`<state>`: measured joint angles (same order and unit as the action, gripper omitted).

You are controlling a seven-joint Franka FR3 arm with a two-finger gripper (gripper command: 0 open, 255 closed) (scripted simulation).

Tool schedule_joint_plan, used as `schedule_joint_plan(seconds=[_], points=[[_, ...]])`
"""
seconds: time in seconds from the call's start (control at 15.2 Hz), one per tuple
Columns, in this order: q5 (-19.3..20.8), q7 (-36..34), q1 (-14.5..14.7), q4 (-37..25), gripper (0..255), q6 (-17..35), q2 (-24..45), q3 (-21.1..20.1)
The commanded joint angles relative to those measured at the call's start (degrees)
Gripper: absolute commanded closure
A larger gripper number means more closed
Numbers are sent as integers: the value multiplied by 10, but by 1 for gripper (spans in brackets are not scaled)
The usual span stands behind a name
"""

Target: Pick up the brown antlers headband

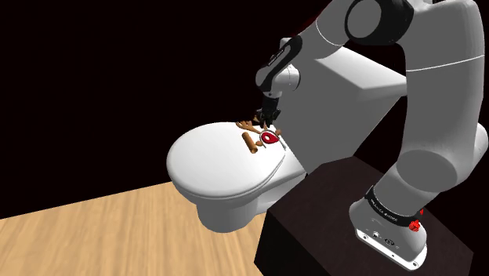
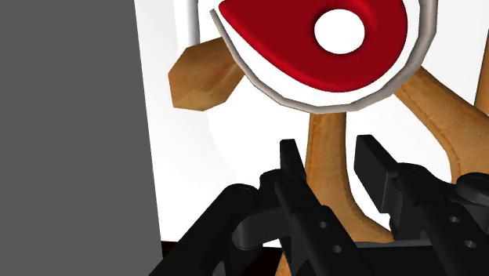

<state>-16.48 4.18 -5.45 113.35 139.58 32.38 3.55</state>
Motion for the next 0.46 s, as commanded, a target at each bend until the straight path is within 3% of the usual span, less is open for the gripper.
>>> schedule_joint_plan(seconds=[0.0, 0.4], points=[[3, -5, 0, 0, 255, -11, -15, 5], [10, -12, 2, 3, 255, -33, -40, 8]])
